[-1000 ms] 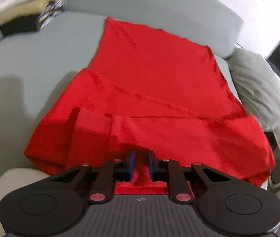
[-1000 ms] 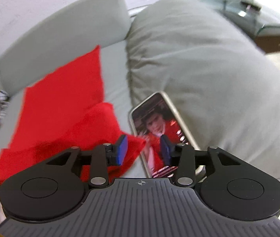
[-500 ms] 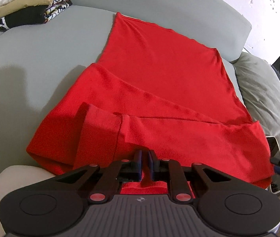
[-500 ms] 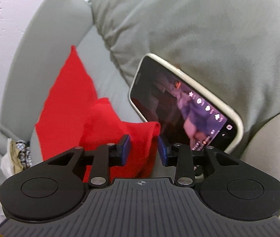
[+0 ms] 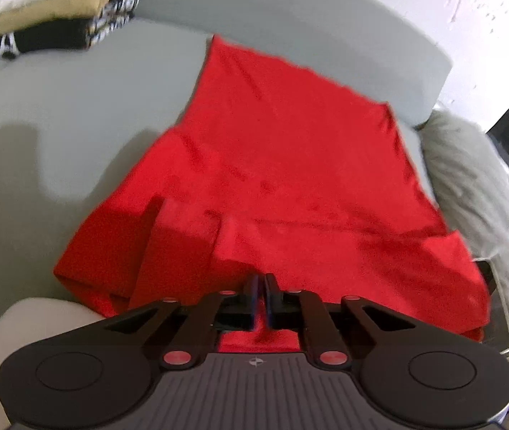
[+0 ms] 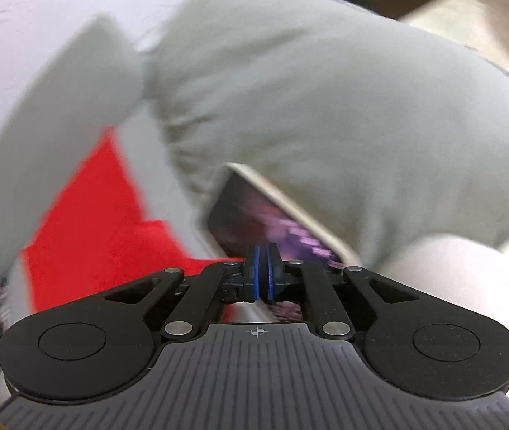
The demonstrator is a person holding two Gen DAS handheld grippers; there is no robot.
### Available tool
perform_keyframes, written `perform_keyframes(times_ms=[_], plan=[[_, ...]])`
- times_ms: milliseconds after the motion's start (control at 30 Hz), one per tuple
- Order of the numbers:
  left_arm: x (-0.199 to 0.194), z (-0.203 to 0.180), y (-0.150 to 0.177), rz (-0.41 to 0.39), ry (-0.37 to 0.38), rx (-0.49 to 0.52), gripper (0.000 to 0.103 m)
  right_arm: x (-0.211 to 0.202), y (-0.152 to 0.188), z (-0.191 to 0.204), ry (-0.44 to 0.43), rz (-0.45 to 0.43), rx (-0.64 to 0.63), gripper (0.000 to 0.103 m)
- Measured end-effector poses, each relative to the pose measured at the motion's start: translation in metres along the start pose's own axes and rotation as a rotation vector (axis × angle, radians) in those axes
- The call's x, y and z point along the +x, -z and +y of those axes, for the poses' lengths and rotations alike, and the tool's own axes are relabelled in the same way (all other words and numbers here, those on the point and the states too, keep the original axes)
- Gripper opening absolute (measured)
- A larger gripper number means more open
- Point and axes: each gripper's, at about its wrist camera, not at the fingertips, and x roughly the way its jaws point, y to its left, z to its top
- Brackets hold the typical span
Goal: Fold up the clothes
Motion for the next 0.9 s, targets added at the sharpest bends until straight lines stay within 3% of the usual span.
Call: perform_keyframes(times_ms=[67,133,167,233,300,333,400,500,533,567,600,633,700,767,833,900], plan=[[-0.013,-0.006,0.001,-0.07,0.015,0.023,0.009,0.004,-0.001,0.015,-0.109,0.034,-0.068,0.024],[-0.02,-0.01,0.001,-0.123,0.004,0.059,0.01,0.014,0.005,0.037,-0.188,0.08,-0.16,0.044],[-0.021,-0.012,0.0,-0.139,-0.006,0.078,0.01,0.019,0.009,0.049,-0.225,0.103,-0.209,0.044],[-0.006,-0.011,-0.002,-0.086,-0.07,0.116,0.01,0.036,0.02,0.073,-0.25,0.145,-0.333,0.043],[0.012,-0.001,-0.003,-0.023,-0.16,0.126,0.012,0.055,0.033,0.09,-0.234,0.17,-0.446,0.036],[0.015,0.008,-0.003,-0.024,-0.153,0.1,0.012,0.064,0.037,0.093,-0.192,0.178,-0.488,0.03],[0.008,0.021,-0.006,-0.025,-0.113,0.018,0.011,0.071,0.039,0.083,-0.12,0.154,-0.507,0.0],[-0.004,0.024,-0.006,-0.047,-0.135,0.038,0.01,0.065,0.025,0.055,-0.153,0.151,-0.367,0.0],[-0.008,0.025,-0.005,-0.053,-0.137,0.035,0.008,0.059,0.022,0.053,-0.102,0.124,-0.369,0.0],[-0.014,0.024,-0.005,-0.064,-0.132,0.035,0.007,0.053,0.02,0.053,-0.06,0.091,-0.381,0.002],[-0.02,0.021,-0.004,-0.08,-0.111,0.045,0.007,0.045,0.016,0.051,-0.024,0.06,-0.385,0.012],[-0.022,0.015,-0.004,-0.089,-0.089,0.06,0.007,0.038,0.012,0.049,-0.021,0.045,-0.384,0.012],[-0.026,-0.001,0.001,-0.088,-0.01,0.111,0.007,0.028,0.009,0.05,-0.075,0.05,-0.406,0.015],[-0.022,-0.022,0.004,-0.061,0.051,0.179,0.008,0.022,0.022,0.064,-0.109,0.062,-0.478,0.026],[-0.012,-0.042,0.011,-0.024,0.068,0.267,0.008,0.023,0.043,0.083,-0.151,0.072,-0.585,0.041],[-0.002,-0.054,0.022,0.015,0.047,0.328,0.009,0.024,0.068,0.102,-0.176,0.073,-0.722,0.042]])
